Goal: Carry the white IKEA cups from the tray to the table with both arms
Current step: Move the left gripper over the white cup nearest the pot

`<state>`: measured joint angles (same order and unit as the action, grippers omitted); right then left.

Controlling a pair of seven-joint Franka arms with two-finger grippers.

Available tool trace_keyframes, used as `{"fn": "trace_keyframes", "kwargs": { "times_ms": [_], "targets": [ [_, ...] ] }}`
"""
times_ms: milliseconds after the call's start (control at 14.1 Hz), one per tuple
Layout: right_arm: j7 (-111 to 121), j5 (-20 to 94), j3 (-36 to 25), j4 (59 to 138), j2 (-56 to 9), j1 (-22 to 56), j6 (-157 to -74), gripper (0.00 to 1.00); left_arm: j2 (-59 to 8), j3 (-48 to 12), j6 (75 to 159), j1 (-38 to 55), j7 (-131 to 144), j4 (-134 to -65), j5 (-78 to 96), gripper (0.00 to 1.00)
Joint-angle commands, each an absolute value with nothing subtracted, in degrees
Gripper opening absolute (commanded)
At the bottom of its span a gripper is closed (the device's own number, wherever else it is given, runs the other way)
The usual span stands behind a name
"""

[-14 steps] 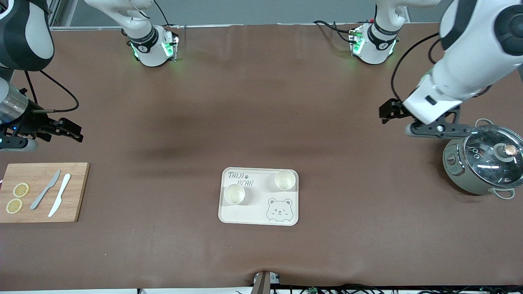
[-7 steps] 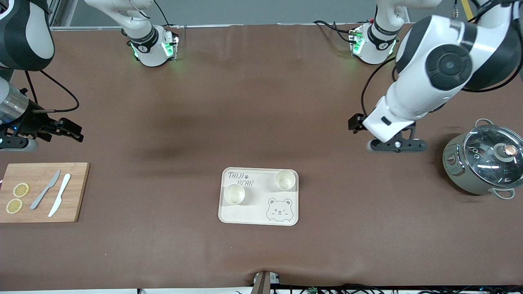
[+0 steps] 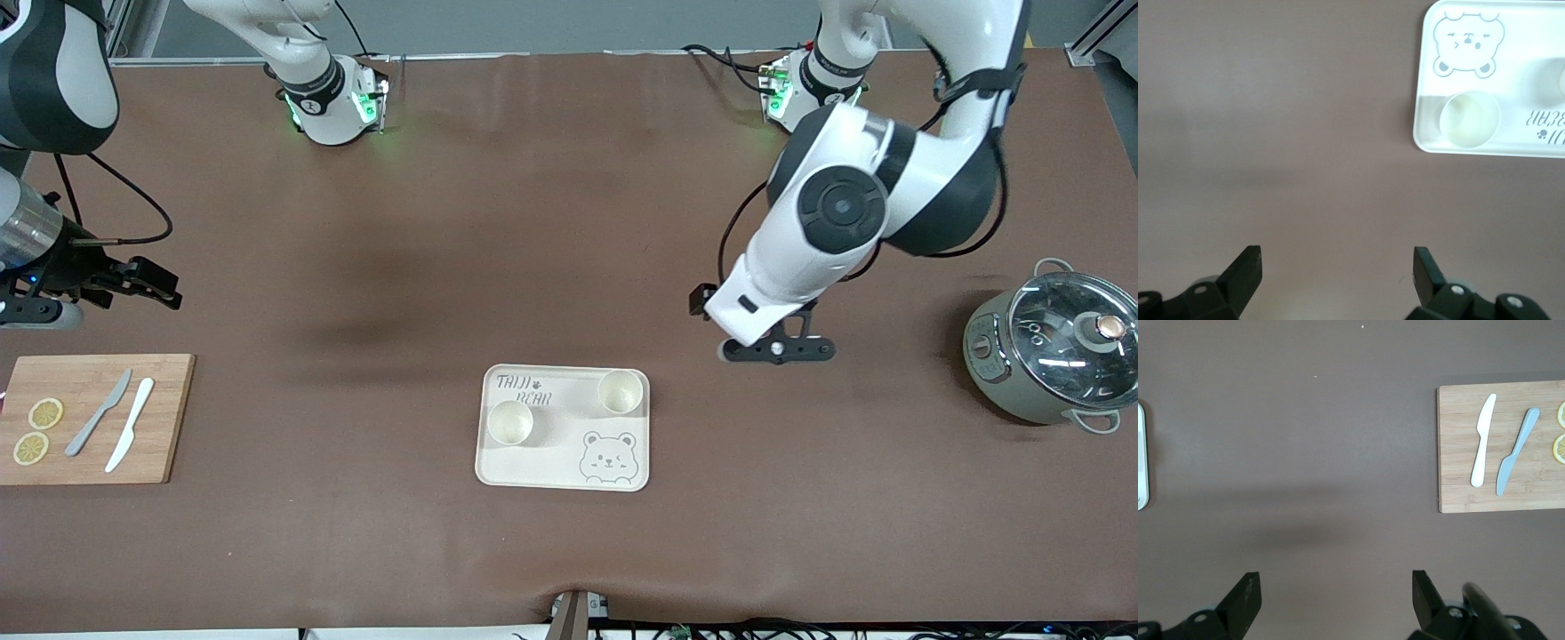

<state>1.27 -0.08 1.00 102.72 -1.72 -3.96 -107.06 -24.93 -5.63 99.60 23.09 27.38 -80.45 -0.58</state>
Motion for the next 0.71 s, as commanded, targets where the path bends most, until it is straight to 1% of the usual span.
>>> {"fn": "trace_keyframes", "kwargs": {
  "times_ms": [0, 426, 639],
  "targets": [
    [1.1, -0.2, 1.4, 103.3, -0.6, -4.3, -106.7, 1.0, -29.0, -5.5, 102.1, 24.9, 29.2, -77.9, -1.5, 1.0],
    [1.1, -0.2, 1.4, 103.3, -0.6, -4.3, -106.7, 1.0, -33.7, -5.5, 111.7, 26.6, 31.0, -77.9, -1.5, 1.0],
    [1.1, -0.2, 1.4, 103.4, -0.6, -4.3, -106.7, 1.0, -36.9, -5.2, 114.0, 27.4, 31.0, -75.7, -1.6, 1.0]
  ]
}}
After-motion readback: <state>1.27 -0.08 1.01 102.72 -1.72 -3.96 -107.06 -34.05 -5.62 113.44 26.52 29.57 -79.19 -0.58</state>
